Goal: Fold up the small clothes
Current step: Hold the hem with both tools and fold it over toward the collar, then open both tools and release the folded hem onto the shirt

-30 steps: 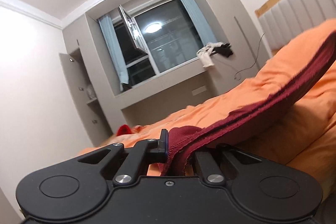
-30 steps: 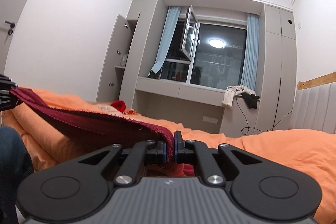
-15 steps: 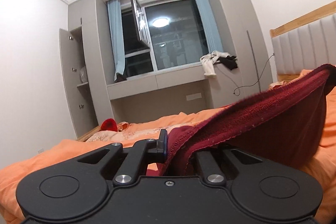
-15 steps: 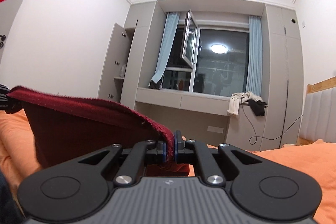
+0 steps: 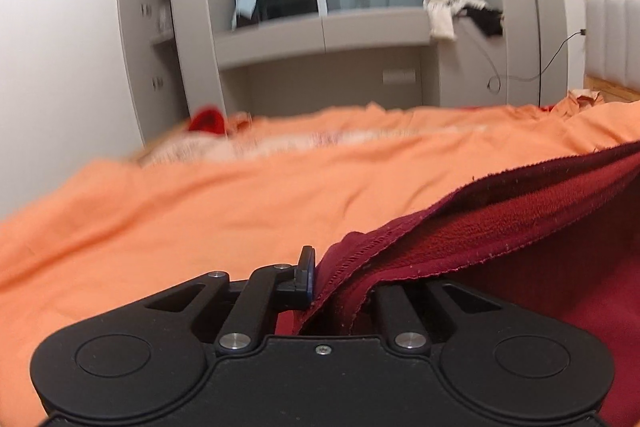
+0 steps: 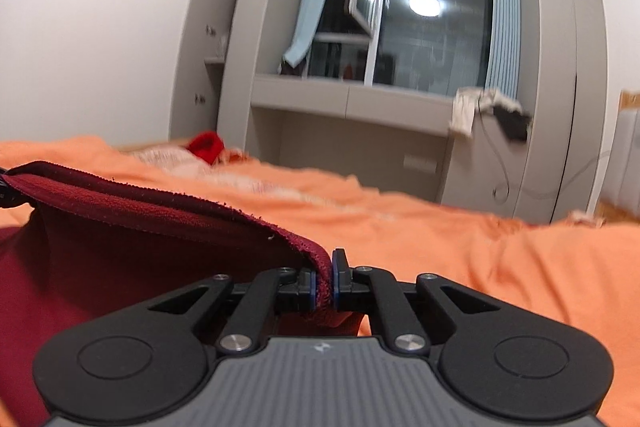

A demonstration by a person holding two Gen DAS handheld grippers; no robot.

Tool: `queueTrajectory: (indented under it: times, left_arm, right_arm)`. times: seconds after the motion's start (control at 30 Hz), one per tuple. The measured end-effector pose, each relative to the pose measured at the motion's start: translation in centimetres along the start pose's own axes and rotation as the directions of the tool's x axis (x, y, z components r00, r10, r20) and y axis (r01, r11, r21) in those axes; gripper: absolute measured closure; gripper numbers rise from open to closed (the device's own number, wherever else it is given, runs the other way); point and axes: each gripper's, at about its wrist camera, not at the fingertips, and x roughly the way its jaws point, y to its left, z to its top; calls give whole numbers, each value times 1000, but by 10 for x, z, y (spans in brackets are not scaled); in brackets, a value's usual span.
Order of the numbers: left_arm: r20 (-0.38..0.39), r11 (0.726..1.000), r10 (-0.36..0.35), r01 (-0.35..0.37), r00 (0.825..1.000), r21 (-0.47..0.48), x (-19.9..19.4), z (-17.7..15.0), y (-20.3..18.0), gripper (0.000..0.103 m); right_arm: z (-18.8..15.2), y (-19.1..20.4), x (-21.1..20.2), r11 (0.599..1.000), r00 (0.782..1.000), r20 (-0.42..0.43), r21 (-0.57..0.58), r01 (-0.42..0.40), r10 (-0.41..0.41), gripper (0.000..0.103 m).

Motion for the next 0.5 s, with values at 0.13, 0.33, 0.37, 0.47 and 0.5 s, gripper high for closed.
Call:
queueTrajectory:
  times: [0.13,0.33,0.37,0.47,0.5]
  left_arm:
    - [-54,1000,-8,6,999,-30,30,-9,6,90]
    - [-105,998,-13,6,994,-67,52,-18,8,81]
    - [-113,997,-11,3,994,-73,54,-21,8,77]
    - [-134,994,-8,-7,991,-108,58,-28,12,60]
    - [-141,991,-11,-8,990,-133,59,-29,16,50]
  right_arm:
    - [-18,-2,25,1000,998,-59,-7,-4,4,94]
    - [-29,-3,41,1000,995,-102,-7,-6,5,86]
    - [-31,-3,42,1000,994,-105,-8,-6,5,82]
    - [-33,-5,43,1000,993,-118,7,3,-3,56]
    - [-33,-7,43,1000,993,-120,18,9,-7,50]
